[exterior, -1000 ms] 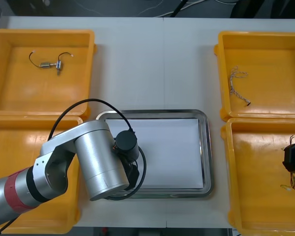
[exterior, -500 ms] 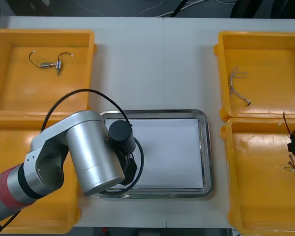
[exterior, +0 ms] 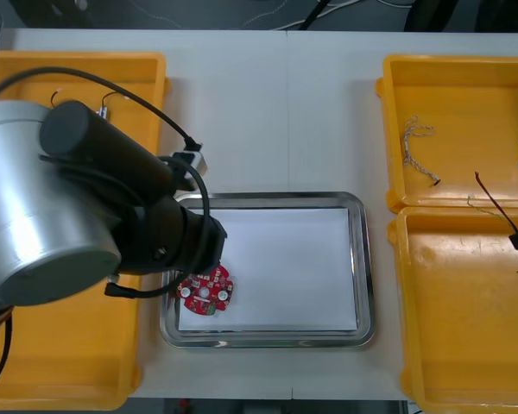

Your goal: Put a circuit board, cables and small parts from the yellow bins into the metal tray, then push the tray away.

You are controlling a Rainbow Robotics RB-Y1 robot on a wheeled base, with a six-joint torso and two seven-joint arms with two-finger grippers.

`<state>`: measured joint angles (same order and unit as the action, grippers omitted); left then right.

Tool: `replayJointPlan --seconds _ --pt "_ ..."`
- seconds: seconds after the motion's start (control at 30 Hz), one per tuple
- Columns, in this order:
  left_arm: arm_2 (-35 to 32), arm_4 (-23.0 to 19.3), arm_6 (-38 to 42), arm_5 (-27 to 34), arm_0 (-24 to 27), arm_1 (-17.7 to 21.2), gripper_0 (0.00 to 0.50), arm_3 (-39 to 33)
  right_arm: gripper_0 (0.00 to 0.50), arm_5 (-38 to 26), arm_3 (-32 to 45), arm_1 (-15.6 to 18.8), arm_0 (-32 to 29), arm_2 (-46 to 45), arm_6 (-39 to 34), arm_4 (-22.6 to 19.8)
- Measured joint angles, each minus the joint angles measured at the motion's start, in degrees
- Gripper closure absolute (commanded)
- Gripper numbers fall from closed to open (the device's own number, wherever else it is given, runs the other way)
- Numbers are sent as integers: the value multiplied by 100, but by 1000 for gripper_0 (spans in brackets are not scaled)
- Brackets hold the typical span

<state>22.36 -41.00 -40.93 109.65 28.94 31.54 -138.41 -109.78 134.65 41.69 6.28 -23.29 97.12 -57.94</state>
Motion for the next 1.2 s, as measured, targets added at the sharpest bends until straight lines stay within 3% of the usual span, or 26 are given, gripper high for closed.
replayJointPlan --seconds 0.2,0.5,0.87,1.2 --pt "-981 -511 -229 1 -14 487 0 -31 500 -2 194 19 358 284 619 -13" --pt "-2444 -882 -2146 2 -385 1273 0 223 500 -4 307 51 968 1104 1285 -132" --pt "-3249 -660 -2374 2 -544 1492 0 1427 500 -5 923 316 1586 2423 1544 -172" --pt "-3313 -329 -3749 2 -506 1492 0 2567 500 -6 1225 460 2024 3784 1544 130"
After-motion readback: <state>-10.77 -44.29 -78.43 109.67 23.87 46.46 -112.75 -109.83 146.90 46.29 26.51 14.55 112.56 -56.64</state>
